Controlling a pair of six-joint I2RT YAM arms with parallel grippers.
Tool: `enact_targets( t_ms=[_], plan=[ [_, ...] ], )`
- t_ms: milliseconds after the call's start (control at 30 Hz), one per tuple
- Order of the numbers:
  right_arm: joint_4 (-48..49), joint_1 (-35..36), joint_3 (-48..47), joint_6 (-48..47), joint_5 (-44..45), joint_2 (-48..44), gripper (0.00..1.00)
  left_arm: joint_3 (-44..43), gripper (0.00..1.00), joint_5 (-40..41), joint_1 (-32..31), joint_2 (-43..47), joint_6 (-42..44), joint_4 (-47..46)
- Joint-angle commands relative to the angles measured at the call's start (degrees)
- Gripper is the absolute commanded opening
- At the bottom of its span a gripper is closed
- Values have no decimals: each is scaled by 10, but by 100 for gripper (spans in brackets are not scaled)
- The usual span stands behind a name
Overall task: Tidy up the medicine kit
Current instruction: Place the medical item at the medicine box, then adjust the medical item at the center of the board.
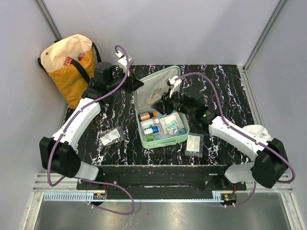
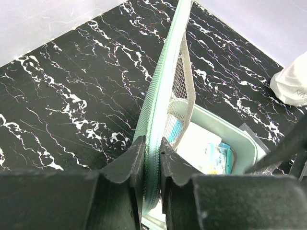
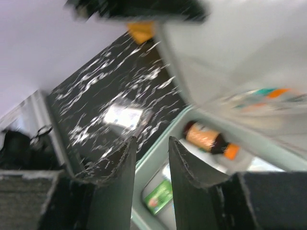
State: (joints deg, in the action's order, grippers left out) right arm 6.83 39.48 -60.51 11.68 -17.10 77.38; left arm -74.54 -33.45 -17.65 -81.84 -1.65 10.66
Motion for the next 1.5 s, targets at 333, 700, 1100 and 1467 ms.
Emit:
enact_targets(
  t_ms=[333,700,1100,1467],
  plan=[
    [74,146,67,-183,-94,93,66,-16,13,-14,0,-19,-24,26],
    [188,185,8,-356,-145,260,72,-23,13,-14,1,-9,-13,47],
    [245,225,-101,-496,-128,417,79,-27,13,-15,0,-14,-7,59],
    [90,225,-294,-509,-216,552,81,-27,12,-33,2,-11,-12,54]
  ],
)
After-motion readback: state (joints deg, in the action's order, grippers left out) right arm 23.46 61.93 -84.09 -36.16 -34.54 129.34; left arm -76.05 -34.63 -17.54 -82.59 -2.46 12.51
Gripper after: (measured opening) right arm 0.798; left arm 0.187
